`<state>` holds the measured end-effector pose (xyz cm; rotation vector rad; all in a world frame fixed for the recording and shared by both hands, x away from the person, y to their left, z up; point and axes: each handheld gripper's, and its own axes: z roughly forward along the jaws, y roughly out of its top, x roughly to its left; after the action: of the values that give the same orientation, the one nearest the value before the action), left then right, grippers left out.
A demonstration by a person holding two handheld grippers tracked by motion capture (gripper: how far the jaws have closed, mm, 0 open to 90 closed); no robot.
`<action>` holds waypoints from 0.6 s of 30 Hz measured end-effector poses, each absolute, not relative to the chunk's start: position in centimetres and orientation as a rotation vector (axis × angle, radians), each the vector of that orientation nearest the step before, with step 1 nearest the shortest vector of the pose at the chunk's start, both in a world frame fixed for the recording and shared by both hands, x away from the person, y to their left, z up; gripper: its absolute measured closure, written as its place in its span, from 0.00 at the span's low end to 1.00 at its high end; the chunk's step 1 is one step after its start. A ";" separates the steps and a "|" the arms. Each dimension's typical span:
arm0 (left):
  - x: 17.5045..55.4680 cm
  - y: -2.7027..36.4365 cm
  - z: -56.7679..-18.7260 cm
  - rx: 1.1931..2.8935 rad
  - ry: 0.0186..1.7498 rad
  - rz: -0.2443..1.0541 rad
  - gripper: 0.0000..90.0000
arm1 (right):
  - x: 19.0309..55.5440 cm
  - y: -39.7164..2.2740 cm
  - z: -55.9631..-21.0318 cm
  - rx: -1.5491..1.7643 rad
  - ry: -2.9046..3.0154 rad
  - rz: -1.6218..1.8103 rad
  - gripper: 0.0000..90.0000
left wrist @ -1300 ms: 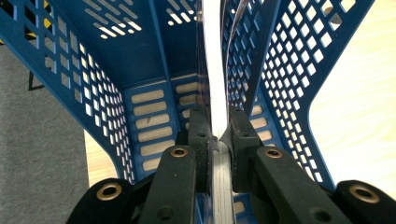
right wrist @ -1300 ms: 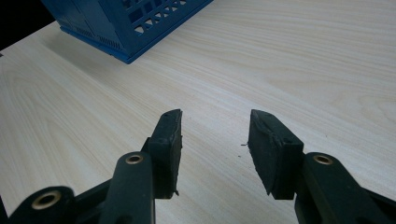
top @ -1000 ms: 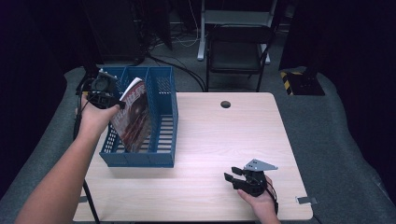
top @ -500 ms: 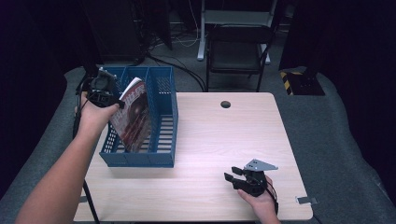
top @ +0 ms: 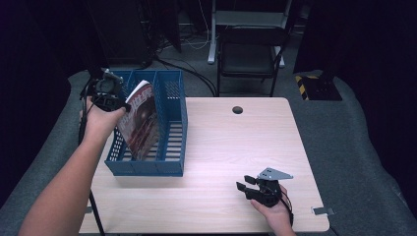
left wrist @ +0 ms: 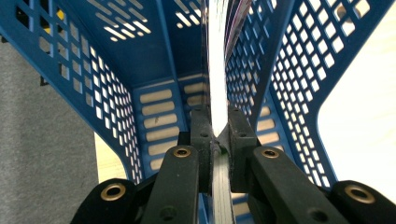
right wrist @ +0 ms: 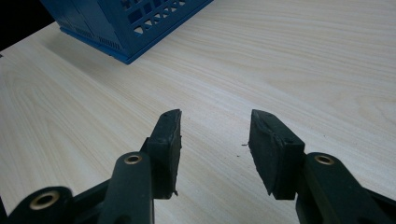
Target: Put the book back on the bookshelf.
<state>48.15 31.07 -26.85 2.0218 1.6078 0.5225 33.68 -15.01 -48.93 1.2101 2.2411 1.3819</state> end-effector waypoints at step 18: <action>49.3 31.4 -26.8 1.885 1.678 0.585 0.94 | 33.6 -15.2 -48.8 1.207 2.242 1.385 0.60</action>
<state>49.30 31.43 -26.79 1.8845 1.6779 0.5846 33.58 -15.22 -48.82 1.2069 2.2417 1.3849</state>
